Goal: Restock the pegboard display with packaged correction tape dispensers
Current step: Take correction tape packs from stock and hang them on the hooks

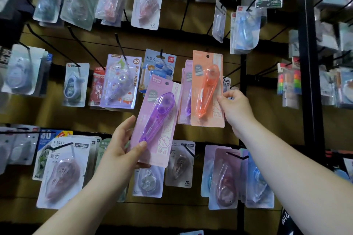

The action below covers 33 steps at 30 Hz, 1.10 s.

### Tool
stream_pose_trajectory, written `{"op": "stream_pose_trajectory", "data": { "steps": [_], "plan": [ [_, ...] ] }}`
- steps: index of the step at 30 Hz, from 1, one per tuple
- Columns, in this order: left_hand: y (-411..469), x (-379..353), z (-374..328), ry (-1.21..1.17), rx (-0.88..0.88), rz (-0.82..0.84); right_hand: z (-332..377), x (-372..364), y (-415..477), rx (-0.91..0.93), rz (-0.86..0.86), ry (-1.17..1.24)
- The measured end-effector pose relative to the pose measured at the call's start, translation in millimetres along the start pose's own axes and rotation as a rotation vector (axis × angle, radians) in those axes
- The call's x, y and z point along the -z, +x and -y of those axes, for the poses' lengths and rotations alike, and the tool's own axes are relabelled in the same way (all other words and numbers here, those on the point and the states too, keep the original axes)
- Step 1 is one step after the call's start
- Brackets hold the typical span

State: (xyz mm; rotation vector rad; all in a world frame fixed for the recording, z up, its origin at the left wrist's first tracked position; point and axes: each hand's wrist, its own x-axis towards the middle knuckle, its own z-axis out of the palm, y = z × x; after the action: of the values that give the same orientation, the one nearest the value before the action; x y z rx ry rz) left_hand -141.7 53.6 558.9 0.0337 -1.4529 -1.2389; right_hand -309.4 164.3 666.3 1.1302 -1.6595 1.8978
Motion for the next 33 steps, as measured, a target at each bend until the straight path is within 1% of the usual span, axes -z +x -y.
{"op": "stream_pose_trajectory", "data": {
  "steps": [5,9,14,19,23,28,33],
  "plan": [
    [0,0,-3,-0.008,0.005,-0.007,-4,5,-5,0.09,0.054,-0.013],
    [-1,1,-5,-0.015,0.01,-0.006,6,7,-4,0.142,-0.003,0.024],
    [-1,1,-5,-0.021,0.008,-0.007,12,3,5,0.042,-0.037,0.046],
    [-1,2,-4,-0.034,0.002,-0.002,4,-1,6,-0.016,0.006,0.074],
    [2,4,0,-0.035,-0.011,0.001,2,-10,13,-0.038,-0.005,-0.001],
    [3,5,3,-0.025,-0.023,0.001,-6,-27,24,-0.054,-0.032,-0.208],
    [2,6,2,-0.042,-0.017,-0.005,-9,-30,23,-0.007,-0.076,-0.295]
  ]
}}
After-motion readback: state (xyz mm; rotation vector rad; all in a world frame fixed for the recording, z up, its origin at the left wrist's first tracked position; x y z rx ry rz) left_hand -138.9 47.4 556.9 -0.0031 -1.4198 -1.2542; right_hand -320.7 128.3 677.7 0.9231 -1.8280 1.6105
